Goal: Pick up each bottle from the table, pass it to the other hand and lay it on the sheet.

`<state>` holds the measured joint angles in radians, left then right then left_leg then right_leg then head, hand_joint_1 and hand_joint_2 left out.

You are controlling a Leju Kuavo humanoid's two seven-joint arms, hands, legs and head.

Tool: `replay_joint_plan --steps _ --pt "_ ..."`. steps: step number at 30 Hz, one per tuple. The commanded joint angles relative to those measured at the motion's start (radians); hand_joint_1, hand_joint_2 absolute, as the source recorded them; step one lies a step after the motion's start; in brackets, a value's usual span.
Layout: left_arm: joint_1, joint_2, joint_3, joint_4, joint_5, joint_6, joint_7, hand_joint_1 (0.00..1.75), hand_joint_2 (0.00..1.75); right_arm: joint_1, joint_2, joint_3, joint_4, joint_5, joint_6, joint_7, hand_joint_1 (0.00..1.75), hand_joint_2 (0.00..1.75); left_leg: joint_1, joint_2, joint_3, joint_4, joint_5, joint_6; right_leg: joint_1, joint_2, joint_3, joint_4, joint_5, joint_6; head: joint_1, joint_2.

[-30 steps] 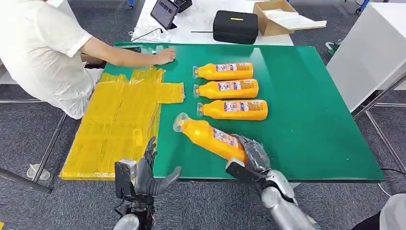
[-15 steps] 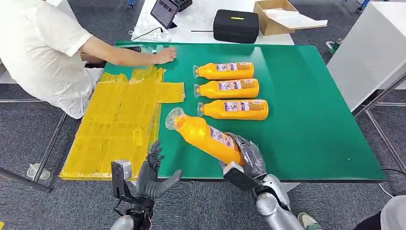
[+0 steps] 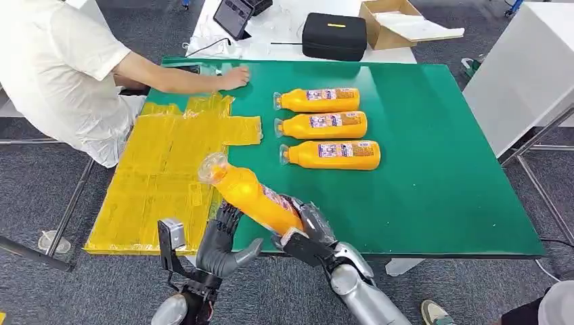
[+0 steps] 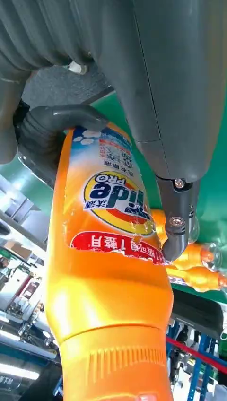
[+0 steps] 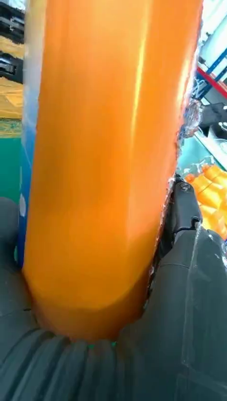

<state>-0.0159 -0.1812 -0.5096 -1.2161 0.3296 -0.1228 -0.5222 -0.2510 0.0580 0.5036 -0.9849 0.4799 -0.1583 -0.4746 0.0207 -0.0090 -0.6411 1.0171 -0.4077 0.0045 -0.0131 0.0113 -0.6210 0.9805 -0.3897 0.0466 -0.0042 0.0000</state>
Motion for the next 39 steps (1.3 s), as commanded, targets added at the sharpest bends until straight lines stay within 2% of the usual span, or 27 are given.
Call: replay_joint_plan --steps 1,5,10,17,19,23,24,30,31,32,34,35,36,37,38,39 --pt "-0.043 0.004 -0.007 0.055 0.045 -0.083 0.026 0.00 1.75 -0.082 0.054 0.081 0.146 -0.001 -0.005 -0.043 1.75 1.75 0.000 0.002 0.002 -0.001 -0.001 0.000 0.000 0.001 0.001 0.000 0.000 -0.001 0.000 0.000" --pt "-0.057 -0.006 0.000 0.063 0.049 -0.080 0.012 0.00 1.75 -0.093 0.079 0.119 0.157 0.013 -0.029 -0.058 1.75 1.75 0.000 0.002 0.002 0.000 -0.001 0.000 0.001 0.001 0.001 0.000 -0.001 -0.002 0.000 0.000" --pt "-0.055 -0.010 0.013 0.043 0.072 -0.075 0.001 0.00 1.75 -0.083 0.051 0.147 0.141 0.031 -0.069 -0.081 1.75 1.75 0.000 0.001 0.004 -0.001 -0.002 0.001 0.002 -0.001 0.003 0.000 -0.002 -0.002 0.000 0.000" --pt "-0.080 -0.035 0.065 0.071 0.118 -0.031 0.009 0.00 1.75 -0.071 0.054 0.196 0.079 0.063 -0.108 -0.083 1.75 1.75 -0.001 0.002 0.005 0.000 -0.002 0.001 0.001 0.000 0.004 0.001 -0.002 -0.002 0.000 0.000" --pt "-0.080 -0.033 0.069 0.065 0.226 -0.126 0.059 0.00 1.75 -0.077 0.055 0.210 0.086 0.054 -0.101 -0.077 1.75 1.75 -0.001 0.000 0.004 0.000 -0.002 0.001 0.001 -0.002 0.004 0.001 -0.003 -0.002 0.000 0.000" --pt "-0.071 -0.028 0.061 0.046 0.207 -0.119 0.033 0.00 1.75 -0.083 0.055 0.212 0.100 0.050 -0.106 -0.078 1.75 1.75 0.000 0.000 0.001 0.000 -0.001 0.000 0.001 -0.001 0.000 0.000 -0.001 -0.001 0.000 0.000" --pt "-0.071 -0.026 0.053 0.040 0.197 -0.119 0.019 0.00 1.75 -0.084 0.055 0.214 0.104 0.048 -0.108 -0.080 1.75 1.75 -0.001 0.001 0.006 0.000 -0.003 0.001 0.001 -0.002 0.005 0.001 -0.003 -0.003 0.000 0.000" --pt "-0.073 -0.026 0.049 0.022 0.226 -0.148 0.014 0.00 1.75 -0.082 0.051 0.220 0.116 0.041 -0.090 -0.081 1.75 1.75 0.000 0.000 -0.001 0.000 0.000 0.000 0.001 -0.001 -0.002 0.000 0.000 -0.001 0.000 0.000" --pt "-0.075 -0.027 0.050 0.024 0.226 -0.145 0.010 1.24 1.75 -0.080 0.055 0.216 0.123 0.033 -0.083 -0.082 1.75 1.75 0.000 0.000 0.000 0.000 0.000 0.001 0.001 -0.001 -0.001 0.000 -0.001 -0.001 0.000 0.000" --pt "-0.074 -0.027 0.048 0.018 0.225 -0.152 -0.002 1.75 1.75 -0.079 0.057 0.211 0.129 0.025 -0.078 -0.082 1.75 1.75 -0.001 0.000 0.002 0.000 -0.001 0.001 0.001 -0.002 0.001 0.000 -0.002 -0.001 0.000 0.000" --pt "-0.068 -0.025 0.046 0.001 0.230 -0.164 -0.010 1.75 1.75 -0.079 0.059 0.202 0.140 0.020 -0.077 -0.083 1.75 1.75 0.000 0.000 0.001 0.000 -0.001 0.001 0.001 -0.002 0.001 0.000 -0.002 -0.002 0.000 0.000" --pt "-0.061 -0.022 0.049 -0.013 0.244 -0.180 -0.010 1.75 1.75 -0.079 0.062 0.195 0.150 0.013 -0.071 -0.084 1.69 1.75 0.000 0.000 0.000 0.000 -0.001 0.001 0.001 -0.001 0.000 0.000 -0.001 -0.001 0.000 0.000" --pt "-0.057 -0.021 0.052 -0.020 0.250 -0.184 -0.009 1.75 1.75 -0.078 0.063 0.191 0.153 0.011 -0.070 -0.085 1.17 1.75 0.000 0.000 0.000 0.000 -0.001 0.000 0.001 -0.001 -0.001 0.000 -0.001 -0.001 0.000 0.000" --pt "-0.052 -0.021 0.057 -0.028 0.262 -0.191 -0.007 1.75 1.75 -0.075 0.067 0.185 0.158 0.006 -0.070 -0.085 0.28 1.75 -0.001 0.001 0.006 0.000 -0.003 0.001 0.001 -0.002 0.004 0.001 -0.004 -0.003 0.000 0.000" --pt "-0.046 -0.021 0.064 -0.036 0.280 -0.204 0.000 1.75 1.75 -0.069 0.074 0.173 0.161 -0.005 -0.070 -0.087 0.00 1.75 0.000 0.000 0.000 0.000 -0.001 0.000 0.001 -0.001 -0.001 0.000 -0.001 -0.001 0.000 0.000" --pt "-0.044 -0.019 0.066 -0.038 0.298 -0.217 0.014 1.75 1.75 -0.066 0.077 0.170 0.164 -0.007 -0.070 -0.089 0.00 1.75 0.000 0.000 0.003 0.000 -0.002 0.001 0.001 -0.002 0.002 0.000 -0.002 -0.002 0.000 0.000"
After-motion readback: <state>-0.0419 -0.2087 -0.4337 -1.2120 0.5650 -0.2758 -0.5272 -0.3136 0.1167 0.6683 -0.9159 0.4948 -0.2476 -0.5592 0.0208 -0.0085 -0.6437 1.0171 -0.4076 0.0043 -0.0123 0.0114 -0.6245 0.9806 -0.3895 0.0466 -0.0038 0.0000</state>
